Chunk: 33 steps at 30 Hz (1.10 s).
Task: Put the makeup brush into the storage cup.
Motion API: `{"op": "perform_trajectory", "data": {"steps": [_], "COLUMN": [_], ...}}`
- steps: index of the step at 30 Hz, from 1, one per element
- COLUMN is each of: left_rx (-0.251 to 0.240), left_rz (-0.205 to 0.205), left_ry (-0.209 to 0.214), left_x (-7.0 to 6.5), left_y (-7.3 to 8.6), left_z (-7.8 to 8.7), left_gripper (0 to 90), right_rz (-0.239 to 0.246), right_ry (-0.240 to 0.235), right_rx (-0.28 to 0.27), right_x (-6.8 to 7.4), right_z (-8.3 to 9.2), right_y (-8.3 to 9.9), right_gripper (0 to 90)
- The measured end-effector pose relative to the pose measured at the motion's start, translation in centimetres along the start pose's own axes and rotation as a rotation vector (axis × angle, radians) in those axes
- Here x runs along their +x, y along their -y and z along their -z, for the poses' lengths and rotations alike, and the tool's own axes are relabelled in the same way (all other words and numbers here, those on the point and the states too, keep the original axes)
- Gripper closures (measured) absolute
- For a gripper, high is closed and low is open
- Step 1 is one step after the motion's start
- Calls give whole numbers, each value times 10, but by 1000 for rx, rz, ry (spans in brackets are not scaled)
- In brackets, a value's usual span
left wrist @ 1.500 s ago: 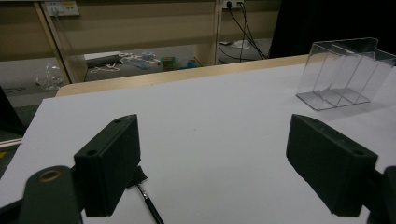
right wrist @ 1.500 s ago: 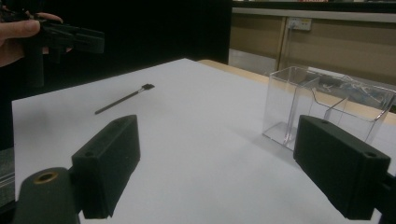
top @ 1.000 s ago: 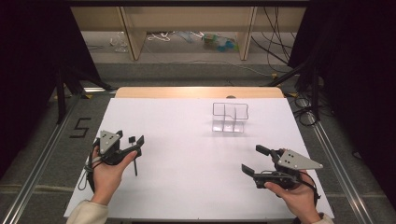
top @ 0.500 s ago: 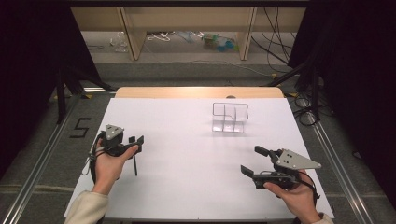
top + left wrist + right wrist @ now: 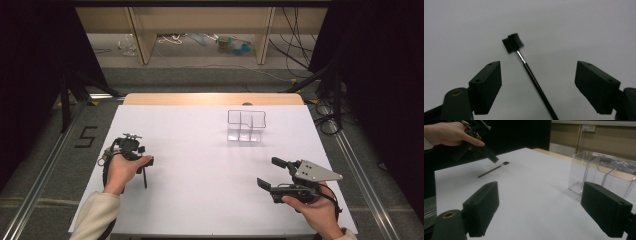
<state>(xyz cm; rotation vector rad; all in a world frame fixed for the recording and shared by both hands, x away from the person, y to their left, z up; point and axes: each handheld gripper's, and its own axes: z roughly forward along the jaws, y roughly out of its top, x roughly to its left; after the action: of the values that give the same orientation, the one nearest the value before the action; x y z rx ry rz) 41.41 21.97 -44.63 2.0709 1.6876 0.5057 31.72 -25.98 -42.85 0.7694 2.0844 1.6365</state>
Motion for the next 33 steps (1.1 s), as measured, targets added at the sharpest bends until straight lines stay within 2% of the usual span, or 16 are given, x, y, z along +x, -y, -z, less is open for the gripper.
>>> {"op": "perform_trajectory", "data": {"steps": [2,3,4,5,6,8,10,12,15,16,17,21,25,27,28,33], "left_rx": [30,74,84,97,110,120,129,159,171,180,186,200,215,210,218,215], "left_rz": [11,15,17,26,36,47,62,70,76,74,76,70,70,76,79,70], "left_ry": [3,2,3,3,2,6,5,5,8,7,8,6,2,5,2,4], "left_x": [0,1,1,1,1,3,4,5,6,6,6,7,6,7,6,7], "left_y": [-1,-3,-3,-3,-3,-3,-1,-1,0,1,1,1,2,3,2,3], "left_z": [-4,-4,-5,-7,-9,-12,-17,-20,-22,-24,-24,-27,-29,-30,-30,-30], "left_gripper": [208,204,204,204,202,195,195,195,195,195,195,197,200,194,199,208], "right_rz": [-7,-25,1,1,-28,-23,-11,9,3,-26,7,6,8,-6,9,12], "right_ry": [-2,-10,-13,-13,-23,-34,-20,-8,-13,-23,-10,-9,-10,-9,-6,-12], "right_rx": [6,18,4,4,14,32,25,18,11,34,37,25,26,39,33,36], "right_x": [1,2,0,0,2,1,1,1,1,2,0,1,1,2,1,1], "right_z": [0,0,-1,-1,-1,-1,-1,-2,-2,-2,-1,-2,-2,-1,-2,-2], "right_y": [0,0,0,0,1,1,1,1,1,1,1,1,1,1,1,2], "right_gripper": [165,166,167,167,169,172,173,175,177,179,179,180,182,186,187,193]}}
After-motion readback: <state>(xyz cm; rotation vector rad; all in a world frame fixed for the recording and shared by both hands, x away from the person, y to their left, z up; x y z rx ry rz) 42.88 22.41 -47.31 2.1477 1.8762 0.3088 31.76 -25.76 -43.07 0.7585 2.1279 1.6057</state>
